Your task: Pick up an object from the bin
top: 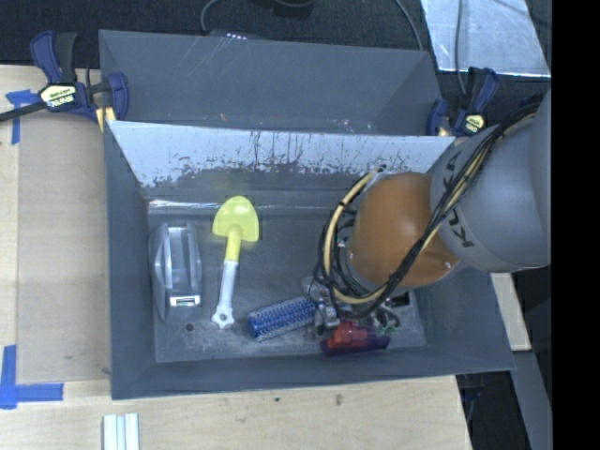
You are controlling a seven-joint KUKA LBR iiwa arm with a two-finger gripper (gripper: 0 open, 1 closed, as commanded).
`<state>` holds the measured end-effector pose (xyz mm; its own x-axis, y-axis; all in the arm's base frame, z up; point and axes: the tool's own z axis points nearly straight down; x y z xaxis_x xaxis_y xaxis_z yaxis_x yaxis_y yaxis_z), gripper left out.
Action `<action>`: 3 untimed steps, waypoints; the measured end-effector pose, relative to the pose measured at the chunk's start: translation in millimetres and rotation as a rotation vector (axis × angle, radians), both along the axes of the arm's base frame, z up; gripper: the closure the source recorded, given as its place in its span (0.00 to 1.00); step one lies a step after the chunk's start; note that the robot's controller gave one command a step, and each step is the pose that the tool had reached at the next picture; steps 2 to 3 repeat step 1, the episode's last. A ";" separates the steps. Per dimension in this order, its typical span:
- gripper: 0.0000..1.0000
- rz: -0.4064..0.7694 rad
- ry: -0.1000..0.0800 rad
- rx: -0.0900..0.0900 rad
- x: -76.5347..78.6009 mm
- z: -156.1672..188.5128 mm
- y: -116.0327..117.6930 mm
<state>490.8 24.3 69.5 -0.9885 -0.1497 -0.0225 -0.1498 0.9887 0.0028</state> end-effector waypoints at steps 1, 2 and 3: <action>1.00 0.016 -0.010 0.000 -3.6 186.3 0.7; 1.00 0.016 -0.010 0.000 -3.6 186.3 0.7; 1.00 0.016 -0.010 0.000 -3.6 186.3 0.7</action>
Offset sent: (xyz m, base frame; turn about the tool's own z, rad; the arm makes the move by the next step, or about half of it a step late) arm 0.0000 0.0000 0.0000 0.0000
